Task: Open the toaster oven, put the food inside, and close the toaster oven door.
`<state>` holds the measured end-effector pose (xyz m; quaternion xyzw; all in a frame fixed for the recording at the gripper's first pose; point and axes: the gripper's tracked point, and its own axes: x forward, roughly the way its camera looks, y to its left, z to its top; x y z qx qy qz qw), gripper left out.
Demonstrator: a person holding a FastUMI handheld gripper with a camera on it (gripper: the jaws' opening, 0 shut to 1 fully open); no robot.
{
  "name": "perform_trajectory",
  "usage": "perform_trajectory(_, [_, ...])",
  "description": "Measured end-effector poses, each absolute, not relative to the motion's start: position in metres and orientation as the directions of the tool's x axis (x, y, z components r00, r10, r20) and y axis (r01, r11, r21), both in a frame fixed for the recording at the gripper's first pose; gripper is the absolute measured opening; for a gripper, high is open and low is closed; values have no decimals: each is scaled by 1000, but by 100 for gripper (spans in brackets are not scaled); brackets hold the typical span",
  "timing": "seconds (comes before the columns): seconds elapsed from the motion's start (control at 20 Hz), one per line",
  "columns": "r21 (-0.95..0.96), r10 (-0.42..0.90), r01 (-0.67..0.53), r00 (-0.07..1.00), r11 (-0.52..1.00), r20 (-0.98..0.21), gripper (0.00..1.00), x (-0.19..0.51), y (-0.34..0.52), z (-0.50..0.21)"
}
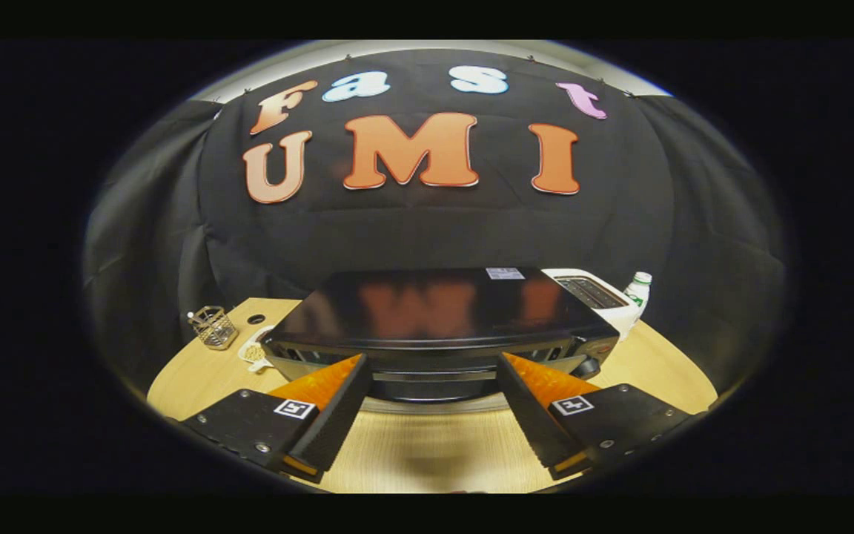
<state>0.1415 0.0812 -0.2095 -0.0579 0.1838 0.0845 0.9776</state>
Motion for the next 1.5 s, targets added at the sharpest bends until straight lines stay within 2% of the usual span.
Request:
perform_trajectory(1.0, [-100, 105, -182, 851, 978, -515, 100, 48, 52, -280])
perform_trajectory(1.5, [-83, 72, -158, 775, 984, -628, 100, 18, 38, -336])
